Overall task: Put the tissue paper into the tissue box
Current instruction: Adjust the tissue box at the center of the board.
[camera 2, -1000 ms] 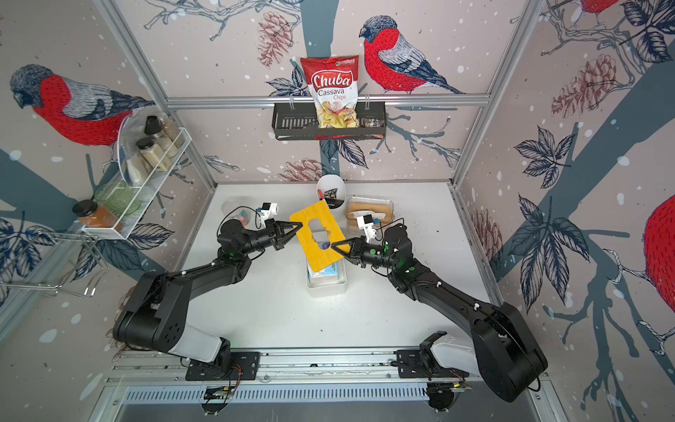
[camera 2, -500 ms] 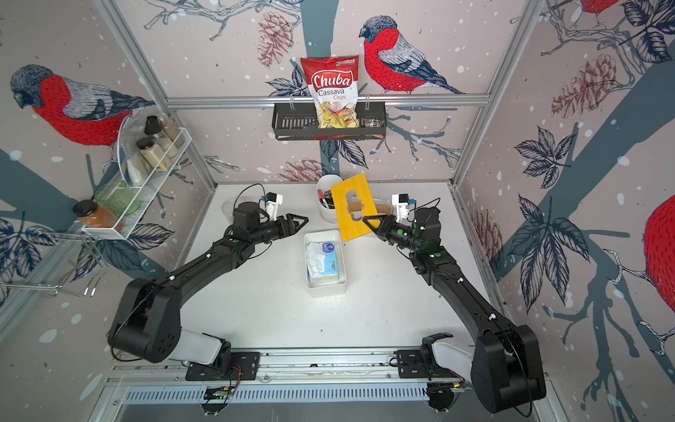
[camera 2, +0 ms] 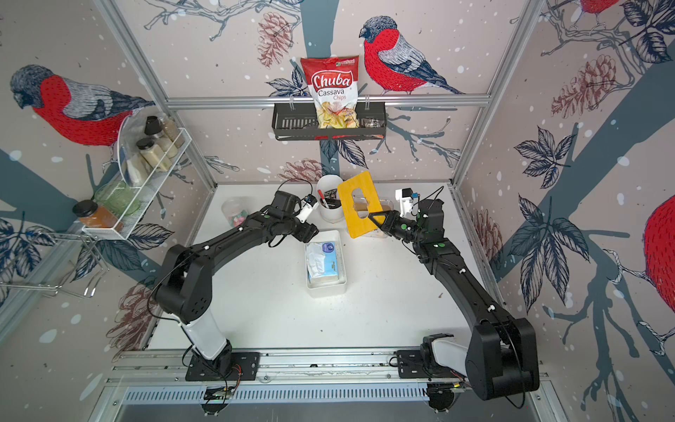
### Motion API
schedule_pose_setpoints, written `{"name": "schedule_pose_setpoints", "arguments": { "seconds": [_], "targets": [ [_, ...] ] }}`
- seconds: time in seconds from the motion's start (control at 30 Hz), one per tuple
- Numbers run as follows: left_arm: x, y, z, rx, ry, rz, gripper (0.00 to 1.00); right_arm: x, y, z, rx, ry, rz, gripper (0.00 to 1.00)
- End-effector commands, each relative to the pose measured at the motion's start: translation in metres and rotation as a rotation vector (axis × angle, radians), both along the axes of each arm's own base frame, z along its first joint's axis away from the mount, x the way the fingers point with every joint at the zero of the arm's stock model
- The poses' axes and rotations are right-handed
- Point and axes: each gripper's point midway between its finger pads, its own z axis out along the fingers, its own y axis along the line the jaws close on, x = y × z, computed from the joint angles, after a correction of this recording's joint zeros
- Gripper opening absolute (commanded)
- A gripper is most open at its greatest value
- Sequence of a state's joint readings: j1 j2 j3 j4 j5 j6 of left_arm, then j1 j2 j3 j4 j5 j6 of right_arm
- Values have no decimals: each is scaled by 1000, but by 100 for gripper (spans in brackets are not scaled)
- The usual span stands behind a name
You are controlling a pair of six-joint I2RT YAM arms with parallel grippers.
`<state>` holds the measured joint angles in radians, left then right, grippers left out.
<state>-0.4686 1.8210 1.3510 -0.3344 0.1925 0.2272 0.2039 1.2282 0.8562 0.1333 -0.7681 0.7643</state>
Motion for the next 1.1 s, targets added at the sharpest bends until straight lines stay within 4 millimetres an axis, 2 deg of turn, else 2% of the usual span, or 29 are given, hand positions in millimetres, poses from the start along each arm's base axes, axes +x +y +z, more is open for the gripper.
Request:
{"name": "schedule_pose_setpoints", "arguments": {
  "seconds": [0.0, 0.1, 0.2, 0.33, 0.53, 0.6, 0.7, 0.93, 1.0, 1.07],
  "targets": [
    [-9, -10, -17, 76, 68, -115, 67, -2, 4, 1, -18, -29, 35, 0],
    [-9, -20, -26, 71, 108, -136, 58, -4, 4, -1, -28, -27, 41, 0],
    [-6, -20, -34, 74, 117, -113, 47, -5, 4, -2, -35, -26, 45, 0],
    [-6, -12, -40, 86, 130, -46, 32, -6, 5, -4, -51, -27, 55, 0],
    [-22, 13, -37, 71, 108, 94, 18, -6, 7, -4, -89, -24, 72, 0],
    [-29, 24, -35, 68, 104, 153, 14, -4, 11, -14, -106, 3, 83, 0],
    [-41, 44, -34, 76, 94, 249, 9, -6, 20, -17, -120, 15, 109, 0],
    [-68, 84, -29, 48, 76, 463, 0, -25, 64, -20, -157, 36, 279, 0],
    [-73, 91, -26, 23, 75, 520, 0, -32, 72, -20, -158, 48, 328, 0],
    [-78, 91, -26, -24, 93, 554, 0, -39, 77, -23, -164, 71, 379, 0]
  ]
}}
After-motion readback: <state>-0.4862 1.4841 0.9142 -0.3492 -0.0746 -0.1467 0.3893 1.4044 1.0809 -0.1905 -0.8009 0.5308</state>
